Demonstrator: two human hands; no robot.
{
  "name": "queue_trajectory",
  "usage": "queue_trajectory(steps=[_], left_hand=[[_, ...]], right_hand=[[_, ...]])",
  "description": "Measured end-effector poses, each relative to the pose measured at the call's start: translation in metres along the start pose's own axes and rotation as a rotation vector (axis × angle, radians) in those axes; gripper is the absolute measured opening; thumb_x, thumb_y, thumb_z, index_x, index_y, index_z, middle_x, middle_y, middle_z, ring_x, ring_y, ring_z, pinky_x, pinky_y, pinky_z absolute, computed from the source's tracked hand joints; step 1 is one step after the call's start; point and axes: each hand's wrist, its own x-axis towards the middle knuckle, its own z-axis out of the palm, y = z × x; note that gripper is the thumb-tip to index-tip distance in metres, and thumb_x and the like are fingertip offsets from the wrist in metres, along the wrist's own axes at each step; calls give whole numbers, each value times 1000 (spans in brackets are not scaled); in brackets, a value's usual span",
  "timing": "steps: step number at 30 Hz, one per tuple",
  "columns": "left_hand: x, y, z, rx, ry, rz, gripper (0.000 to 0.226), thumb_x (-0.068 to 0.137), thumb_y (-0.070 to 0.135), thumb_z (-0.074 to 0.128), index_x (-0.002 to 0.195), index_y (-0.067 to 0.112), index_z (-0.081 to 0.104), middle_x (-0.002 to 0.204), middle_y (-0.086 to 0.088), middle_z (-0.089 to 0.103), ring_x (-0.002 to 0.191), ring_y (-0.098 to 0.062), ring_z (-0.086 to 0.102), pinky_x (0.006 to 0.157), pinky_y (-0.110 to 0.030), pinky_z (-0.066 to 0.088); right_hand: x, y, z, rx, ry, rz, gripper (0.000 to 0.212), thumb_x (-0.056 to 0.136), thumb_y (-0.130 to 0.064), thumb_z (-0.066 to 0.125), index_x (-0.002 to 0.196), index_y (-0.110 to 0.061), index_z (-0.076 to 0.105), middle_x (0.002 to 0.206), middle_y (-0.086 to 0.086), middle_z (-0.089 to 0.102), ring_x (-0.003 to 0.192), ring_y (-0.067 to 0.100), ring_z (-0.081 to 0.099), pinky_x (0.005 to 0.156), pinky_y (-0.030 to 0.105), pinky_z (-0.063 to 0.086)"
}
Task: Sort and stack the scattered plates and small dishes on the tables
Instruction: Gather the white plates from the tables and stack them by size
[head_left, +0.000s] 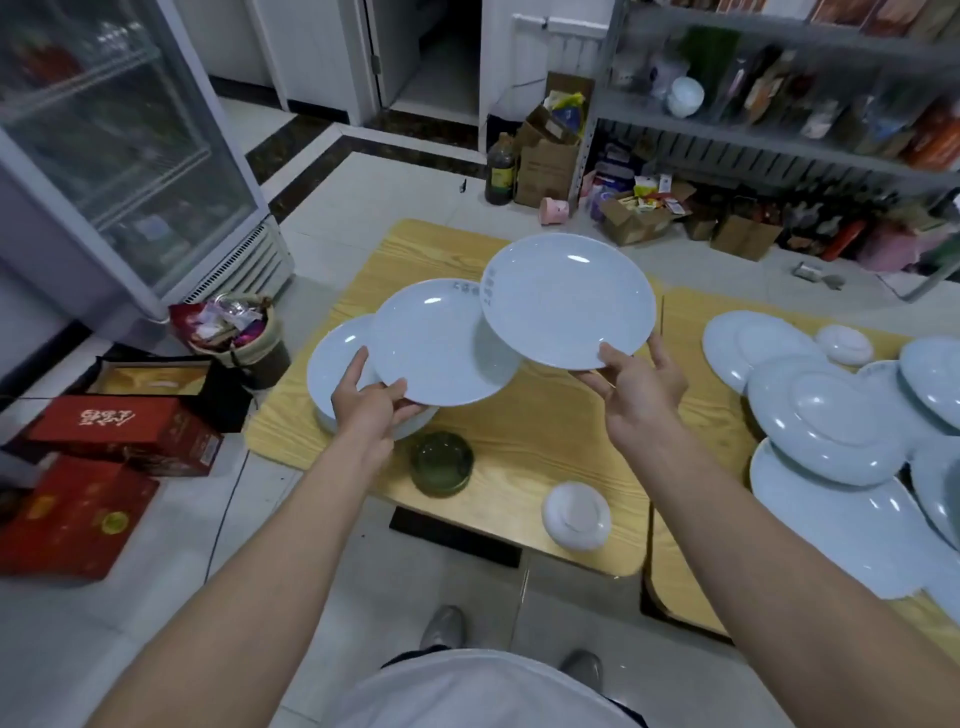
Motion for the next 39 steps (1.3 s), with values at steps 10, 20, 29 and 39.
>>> queue_trajectory(steps=[10, 20, 29, 39], left_hand=[[35, 19, -65, 8, 52, -26, 75, 87, -15, 60, 147, 27, 43, 148, -12, 43, 105, -36, 64, 60, -35, 62], [53, 9, -86, -43, 95, -79, 72, 84, -14, 65, 144, 21, 47, 127, -16, 61, 101, -36, 68, 52, -28, 58], [67, 2, -96, 95, 151, -78, 60, 80, -18, 65, 133, 9, 59, 116, -19, 65, 86, -32, 72, 59, -25, 60], [70, 1, -97, 89, 141, -66, 65, 80, -18, 65, 137, 13, 57, 94, -11, 64, 86, -29, 72, 63, -25, 61]], right_hand=[[-19, 47, 43, -51, -4, 29, 77, 82, 16, 66, 148, -16, 42, 134, 13, 56, 67, 22, 74, 71, 46, 62], [-27, 74, 62, -99, 9, 52, 77, 82, 15, 65, 149, -15, 41, 139, 11, 54, 70, 23, 75, 72, 46, 62], [-29, 98, 77, -140, 3, 127, 77, 83, 16, 64, 150, -15, 40, 135, 11, 56, 86, 30, 73, 74, 49, 62], [-24, 131, 99, -203, -18, 235, 75, 83, 17, 62, 148, -16, 43, 138, 12, 55, 62, 23, 73, 69, 47, 62]])
